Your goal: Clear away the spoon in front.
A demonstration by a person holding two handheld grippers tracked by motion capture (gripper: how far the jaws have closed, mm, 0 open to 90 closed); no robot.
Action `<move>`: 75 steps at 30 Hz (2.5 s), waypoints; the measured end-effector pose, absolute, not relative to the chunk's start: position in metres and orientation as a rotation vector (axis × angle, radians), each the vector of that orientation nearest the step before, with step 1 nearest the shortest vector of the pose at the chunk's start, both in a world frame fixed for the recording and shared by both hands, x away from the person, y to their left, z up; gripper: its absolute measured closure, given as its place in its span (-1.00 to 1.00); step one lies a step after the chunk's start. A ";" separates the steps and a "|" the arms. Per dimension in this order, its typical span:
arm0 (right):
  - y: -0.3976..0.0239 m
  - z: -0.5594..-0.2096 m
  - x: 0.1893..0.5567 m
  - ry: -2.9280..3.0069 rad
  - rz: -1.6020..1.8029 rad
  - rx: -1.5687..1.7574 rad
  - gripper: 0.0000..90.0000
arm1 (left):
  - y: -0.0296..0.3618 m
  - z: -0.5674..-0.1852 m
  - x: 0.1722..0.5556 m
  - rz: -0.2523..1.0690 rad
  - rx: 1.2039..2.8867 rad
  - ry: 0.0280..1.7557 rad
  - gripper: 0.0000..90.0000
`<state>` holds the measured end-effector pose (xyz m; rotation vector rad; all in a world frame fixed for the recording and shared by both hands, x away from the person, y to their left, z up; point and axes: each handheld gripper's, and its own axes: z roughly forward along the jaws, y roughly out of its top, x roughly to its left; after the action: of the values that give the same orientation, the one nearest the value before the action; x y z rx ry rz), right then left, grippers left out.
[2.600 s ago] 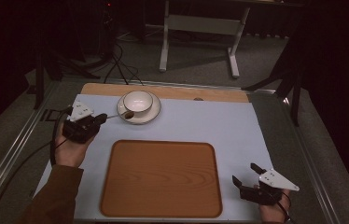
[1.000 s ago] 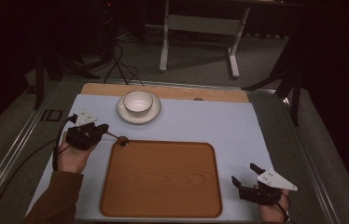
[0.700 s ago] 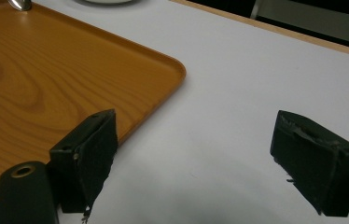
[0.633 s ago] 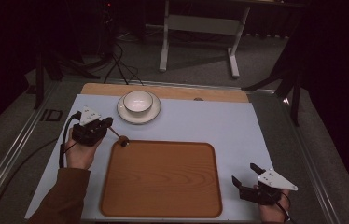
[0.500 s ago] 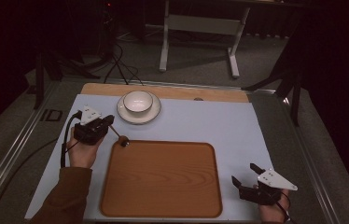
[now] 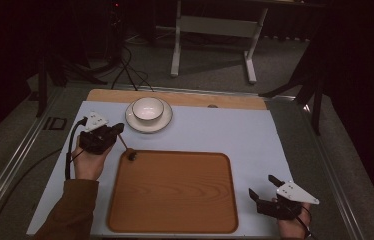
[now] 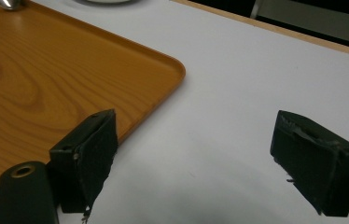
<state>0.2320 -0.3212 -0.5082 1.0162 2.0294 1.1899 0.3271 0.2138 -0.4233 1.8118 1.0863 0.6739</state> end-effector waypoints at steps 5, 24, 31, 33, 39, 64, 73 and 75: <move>-0.321 -0.508 0.232 2.032 1.186 1.013 -0.67 | 0.215 -0.419 0.318 0.632 1.858 1.056 0.96; -0.321 -0.508 0.232 2.035 1.184 1.016 -0.67 | 0.197 -0.447 0.338 0.527 2.003 1.065 0.87; -0.321 -0.508 0.232 2.035 1.183 1.021 -0.67 | 0.192 -0.463 0.335 0.454 1.980 1.070 0.85; -0.321 -0.508 0.232 2.035 1.183 1.018 -0.67 | 0.192 -0.467 0.331 0.434 1.977 1.060 0.85; -0.321 -0.509 0.233 2.038 1.180 1.019 -0.67 | 0.192 -0.484 0.312 0.388 1.975 1.045 0.75; -0.319 -0.509 0.233 2.051 1.171 1.003 -0.67 | 0.184 -0.516 0.281 0.399 2.063 1.075 0.53; -0.320 -0.509 0.233 2.052 1.172 1.001 -0.67 | 0.185 -0.521 0.288 0.437 2.073 1.125 0.41; -0.319 -0.509 0.233 2.053 1.171 1.000 -0.67 | 0.186 -0.522 0.288 0.447 2.073 1.130 0.39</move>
<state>0.2333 -0.3193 -0.5086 1.0005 2.0529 1.1707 0.2884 0.1858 -0.5216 2.0726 1.1298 0.4465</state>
